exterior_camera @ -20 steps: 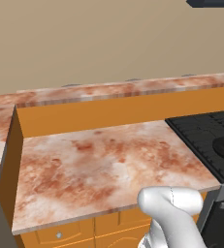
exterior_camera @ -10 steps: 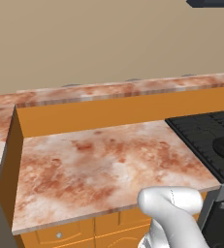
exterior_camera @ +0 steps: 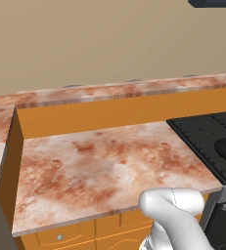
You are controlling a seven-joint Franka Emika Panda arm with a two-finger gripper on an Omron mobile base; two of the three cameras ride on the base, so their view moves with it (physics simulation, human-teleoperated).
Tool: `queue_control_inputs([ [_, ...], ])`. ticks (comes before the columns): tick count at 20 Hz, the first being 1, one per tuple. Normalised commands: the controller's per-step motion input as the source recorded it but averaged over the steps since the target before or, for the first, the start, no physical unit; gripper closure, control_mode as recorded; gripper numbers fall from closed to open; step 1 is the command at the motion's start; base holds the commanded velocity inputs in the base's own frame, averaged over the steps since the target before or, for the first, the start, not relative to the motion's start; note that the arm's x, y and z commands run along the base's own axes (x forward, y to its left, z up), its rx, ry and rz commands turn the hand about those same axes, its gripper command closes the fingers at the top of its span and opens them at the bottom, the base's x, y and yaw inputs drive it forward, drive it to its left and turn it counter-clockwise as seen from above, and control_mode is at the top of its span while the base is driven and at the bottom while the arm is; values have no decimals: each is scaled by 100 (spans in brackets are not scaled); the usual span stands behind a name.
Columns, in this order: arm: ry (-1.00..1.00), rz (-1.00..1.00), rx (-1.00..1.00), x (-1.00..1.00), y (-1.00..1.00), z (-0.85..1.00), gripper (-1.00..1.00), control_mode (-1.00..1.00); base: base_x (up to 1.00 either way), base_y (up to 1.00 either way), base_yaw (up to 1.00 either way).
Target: Pick the pan from the cabinet and place it on the stove. Then turn on the stove burner for the pan.
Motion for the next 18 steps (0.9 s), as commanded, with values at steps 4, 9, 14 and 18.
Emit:
queue_control_inputs([
  [4, 0, 0, 0, 11, 0, -10, -100, -100, 0, 0, 0],
  [9, 0, 0, 0, 11, 0, -15, -100, -100, 0, 0, 0],
  [14, 0, 0, 0, 9, 0, -13, -100, -100, 0, 0, 0],
  [18, 0, 0, 0, 11, 0, -7, -100, -100, 0, 0, 0],
])
